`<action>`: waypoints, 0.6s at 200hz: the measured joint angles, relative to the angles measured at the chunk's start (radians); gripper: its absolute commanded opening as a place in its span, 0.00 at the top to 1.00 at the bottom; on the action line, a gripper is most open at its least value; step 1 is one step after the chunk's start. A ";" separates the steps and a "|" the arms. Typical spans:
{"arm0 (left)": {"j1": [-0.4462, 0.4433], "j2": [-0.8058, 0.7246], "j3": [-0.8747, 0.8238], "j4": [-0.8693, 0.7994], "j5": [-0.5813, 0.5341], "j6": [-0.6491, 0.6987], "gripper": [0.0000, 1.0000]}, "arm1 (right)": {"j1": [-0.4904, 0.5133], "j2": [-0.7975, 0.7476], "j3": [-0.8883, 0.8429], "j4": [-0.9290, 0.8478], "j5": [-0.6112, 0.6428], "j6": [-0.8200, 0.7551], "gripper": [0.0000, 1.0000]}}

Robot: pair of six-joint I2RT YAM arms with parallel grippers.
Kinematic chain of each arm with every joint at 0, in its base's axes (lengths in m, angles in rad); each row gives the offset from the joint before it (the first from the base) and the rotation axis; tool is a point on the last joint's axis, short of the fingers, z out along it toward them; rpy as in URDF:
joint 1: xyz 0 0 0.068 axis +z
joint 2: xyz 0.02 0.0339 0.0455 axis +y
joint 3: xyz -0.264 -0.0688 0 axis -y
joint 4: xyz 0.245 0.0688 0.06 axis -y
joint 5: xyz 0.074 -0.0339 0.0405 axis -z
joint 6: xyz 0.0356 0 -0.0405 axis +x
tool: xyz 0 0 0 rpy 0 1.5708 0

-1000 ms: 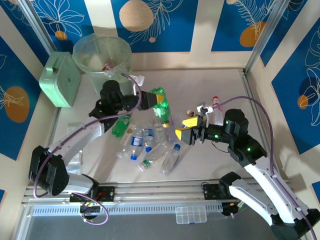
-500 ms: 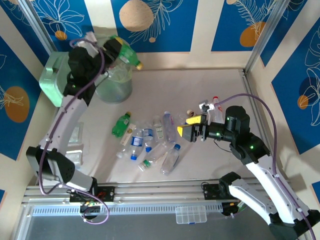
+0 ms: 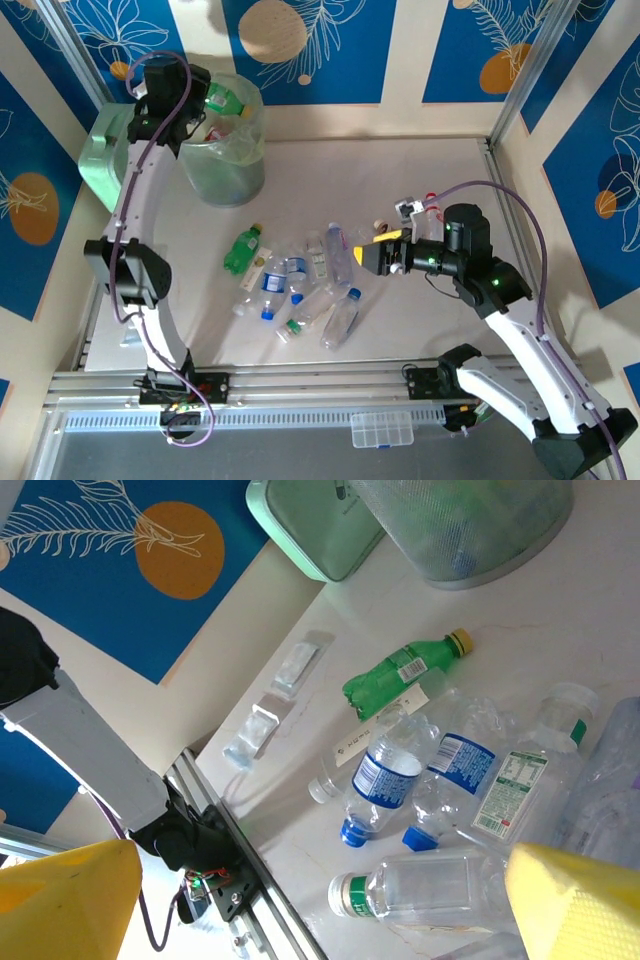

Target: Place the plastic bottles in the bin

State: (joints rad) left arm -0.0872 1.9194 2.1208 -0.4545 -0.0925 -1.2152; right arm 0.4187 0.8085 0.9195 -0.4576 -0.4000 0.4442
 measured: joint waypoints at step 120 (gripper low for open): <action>0.035 0.315 0.262 -0.152 -0.038 -0.016 1.00 | 0.000 0.059 0.016 0.015 0.036 0.000 0.07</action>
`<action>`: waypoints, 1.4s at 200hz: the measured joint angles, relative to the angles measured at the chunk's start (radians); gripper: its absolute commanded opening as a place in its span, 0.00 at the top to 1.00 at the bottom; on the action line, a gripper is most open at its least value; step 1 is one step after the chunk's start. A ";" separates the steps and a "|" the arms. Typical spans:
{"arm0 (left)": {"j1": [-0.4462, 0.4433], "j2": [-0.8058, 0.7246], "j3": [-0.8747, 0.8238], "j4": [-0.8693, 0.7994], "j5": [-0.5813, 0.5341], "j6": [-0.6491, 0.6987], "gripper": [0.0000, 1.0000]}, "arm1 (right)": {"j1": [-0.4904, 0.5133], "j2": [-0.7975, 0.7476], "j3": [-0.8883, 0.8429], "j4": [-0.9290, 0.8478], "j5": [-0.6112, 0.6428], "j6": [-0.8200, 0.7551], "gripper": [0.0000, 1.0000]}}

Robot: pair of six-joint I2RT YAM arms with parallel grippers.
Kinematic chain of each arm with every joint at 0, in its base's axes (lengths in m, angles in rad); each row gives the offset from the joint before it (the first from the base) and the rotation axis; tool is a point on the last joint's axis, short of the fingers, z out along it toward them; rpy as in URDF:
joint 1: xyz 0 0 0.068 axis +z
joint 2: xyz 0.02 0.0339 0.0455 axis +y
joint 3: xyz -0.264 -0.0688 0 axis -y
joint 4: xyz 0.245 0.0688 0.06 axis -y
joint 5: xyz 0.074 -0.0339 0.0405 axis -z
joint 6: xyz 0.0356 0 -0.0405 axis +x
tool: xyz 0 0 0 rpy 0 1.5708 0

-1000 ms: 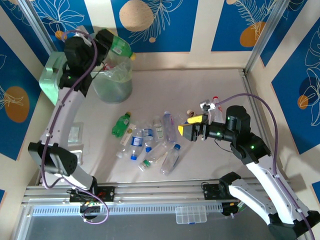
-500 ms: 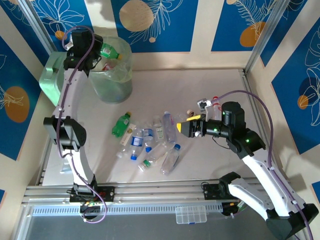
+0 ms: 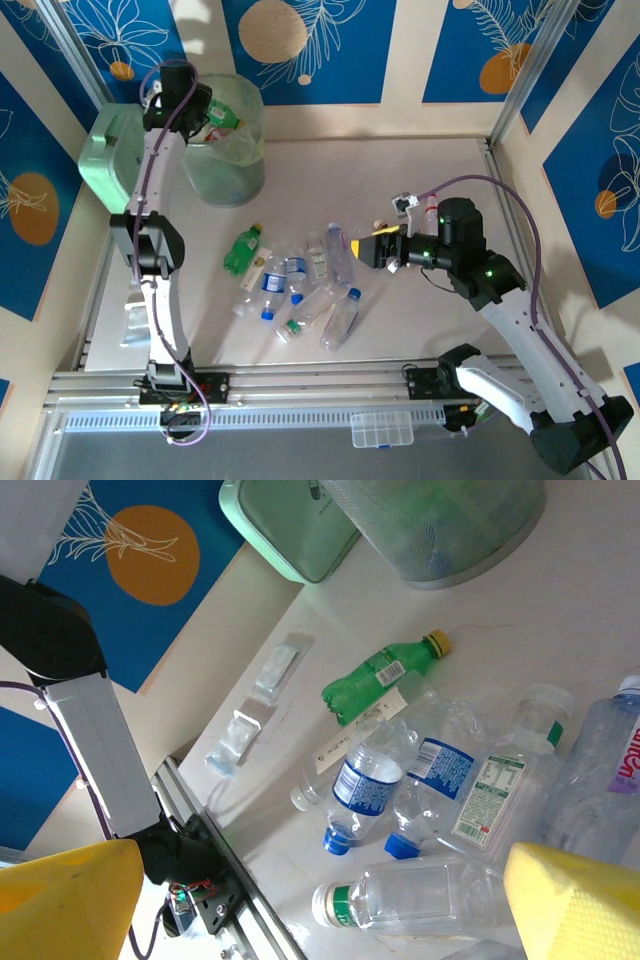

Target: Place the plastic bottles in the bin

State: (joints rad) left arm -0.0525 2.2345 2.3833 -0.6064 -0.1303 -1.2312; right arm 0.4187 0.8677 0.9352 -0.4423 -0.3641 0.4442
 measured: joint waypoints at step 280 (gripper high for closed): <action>-0.019 -0.152 0.013 -0.046 0.058 0.014 0.00 | -0.007 -0.021 0.045 -0.013 0.084 -0.008 0.07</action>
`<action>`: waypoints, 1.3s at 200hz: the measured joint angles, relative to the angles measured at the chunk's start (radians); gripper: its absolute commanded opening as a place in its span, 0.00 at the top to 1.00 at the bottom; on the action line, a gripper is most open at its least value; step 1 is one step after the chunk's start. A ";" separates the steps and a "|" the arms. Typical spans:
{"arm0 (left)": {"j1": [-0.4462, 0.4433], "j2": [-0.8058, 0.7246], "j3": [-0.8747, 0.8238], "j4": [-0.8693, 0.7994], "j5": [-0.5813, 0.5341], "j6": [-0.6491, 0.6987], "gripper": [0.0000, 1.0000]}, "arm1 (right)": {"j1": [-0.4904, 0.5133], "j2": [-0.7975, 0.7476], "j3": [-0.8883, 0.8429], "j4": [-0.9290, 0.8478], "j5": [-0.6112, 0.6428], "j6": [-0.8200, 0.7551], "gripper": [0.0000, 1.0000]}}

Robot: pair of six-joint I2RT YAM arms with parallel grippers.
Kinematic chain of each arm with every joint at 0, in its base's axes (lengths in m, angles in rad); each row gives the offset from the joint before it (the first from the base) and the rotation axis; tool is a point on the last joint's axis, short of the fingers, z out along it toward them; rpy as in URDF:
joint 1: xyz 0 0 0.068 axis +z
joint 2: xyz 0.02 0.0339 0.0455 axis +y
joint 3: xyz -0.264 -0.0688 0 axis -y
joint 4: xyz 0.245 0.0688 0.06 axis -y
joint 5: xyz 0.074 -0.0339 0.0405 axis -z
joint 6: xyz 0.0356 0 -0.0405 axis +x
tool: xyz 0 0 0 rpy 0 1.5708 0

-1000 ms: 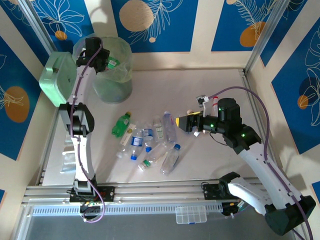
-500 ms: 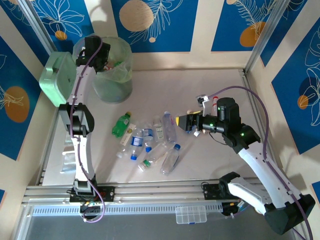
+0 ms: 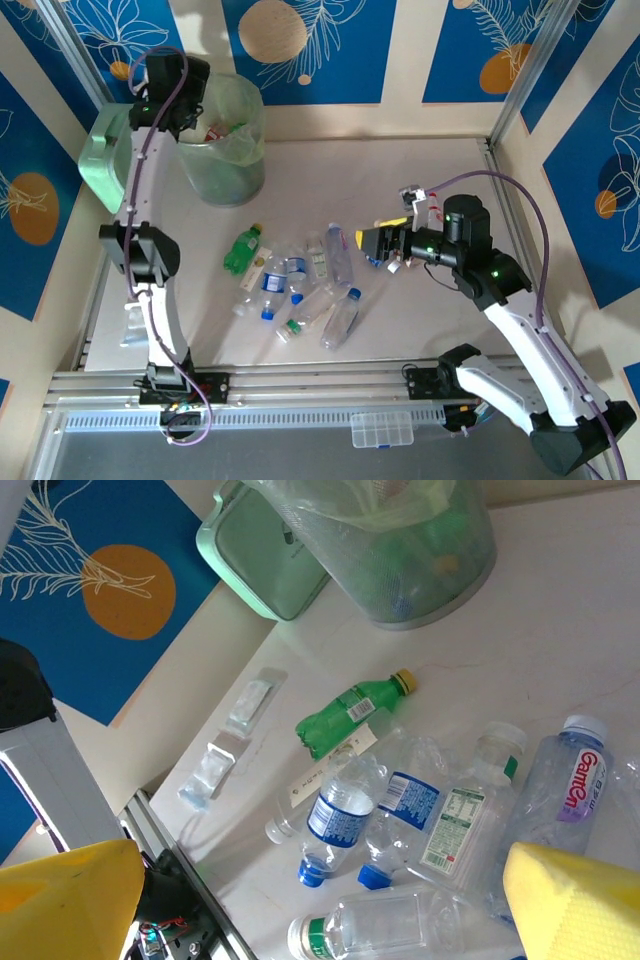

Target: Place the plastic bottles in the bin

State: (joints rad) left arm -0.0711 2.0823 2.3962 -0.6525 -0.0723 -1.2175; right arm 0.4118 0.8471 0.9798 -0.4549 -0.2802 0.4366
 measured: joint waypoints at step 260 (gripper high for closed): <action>-0.725 -0.496 -1.130 -0.306 -0.048 0.565 0.10 | -0.006 0.061 -0.058 -0.167 0.093 0.114 0.11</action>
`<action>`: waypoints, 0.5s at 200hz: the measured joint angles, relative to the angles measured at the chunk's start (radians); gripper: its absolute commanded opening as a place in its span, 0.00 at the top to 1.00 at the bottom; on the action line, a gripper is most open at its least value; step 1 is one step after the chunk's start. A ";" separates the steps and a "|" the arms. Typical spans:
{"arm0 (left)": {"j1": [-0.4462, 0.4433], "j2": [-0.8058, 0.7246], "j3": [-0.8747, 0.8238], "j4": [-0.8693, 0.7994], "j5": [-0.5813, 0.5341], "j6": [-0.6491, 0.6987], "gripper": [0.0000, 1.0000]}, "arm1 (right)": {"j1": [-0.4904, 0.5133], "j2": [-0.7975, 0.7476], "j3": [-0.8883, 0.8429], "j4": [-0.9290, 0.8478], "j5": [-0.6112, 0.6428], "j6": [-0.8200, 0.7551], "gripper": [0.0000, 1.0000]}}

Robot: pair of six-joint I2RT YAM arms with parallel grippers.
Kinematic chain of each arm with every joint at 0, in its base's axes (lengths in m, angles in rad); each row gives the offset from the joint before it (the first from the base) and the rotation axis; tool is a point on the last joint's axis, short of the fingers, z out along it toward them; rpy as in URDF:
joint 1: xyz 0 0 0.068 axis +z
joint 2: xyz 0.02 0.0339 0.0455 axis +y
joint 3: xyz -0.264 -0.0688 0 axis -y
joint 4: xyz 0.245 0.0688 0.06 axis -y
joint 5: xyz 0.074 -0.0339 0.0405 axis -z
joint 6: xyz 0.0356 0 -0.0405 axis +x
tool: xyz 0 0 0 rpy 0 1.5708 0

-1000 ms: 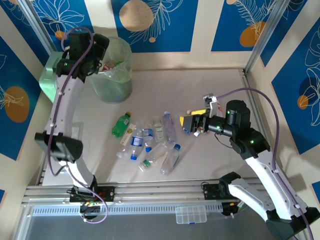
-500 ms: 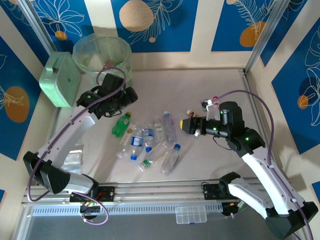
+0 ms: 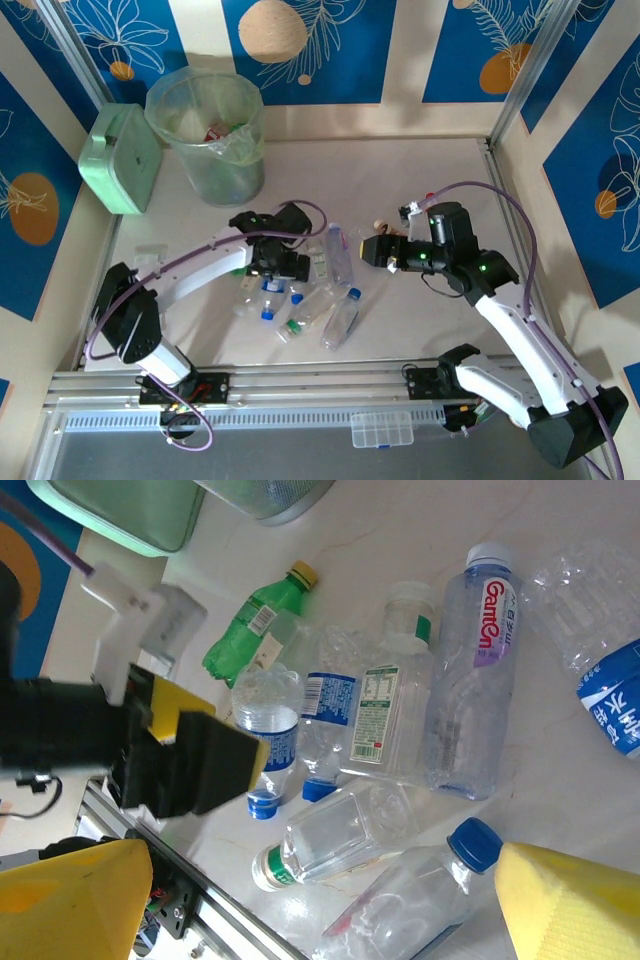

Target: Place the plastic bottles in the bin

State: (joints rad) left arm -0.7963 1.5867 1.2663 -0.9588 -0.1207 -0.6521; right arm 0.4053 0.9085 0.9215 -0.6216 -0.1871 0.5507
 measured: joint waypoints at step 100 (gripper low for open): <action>0.028 0.111 -0.058 0.114 -0.061 0.014 0.20 | 0.000 0.011 -0.051 0.037 -0.010 0.008 0.11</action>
State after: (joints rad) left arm -0.7681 1.6974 1.2087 -0.8448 -0.1818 -0.6376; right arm 0.4049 0.9195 0.8700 -0.5842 -0.1974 0.5587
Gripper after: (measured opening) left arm 0.815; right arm 0.893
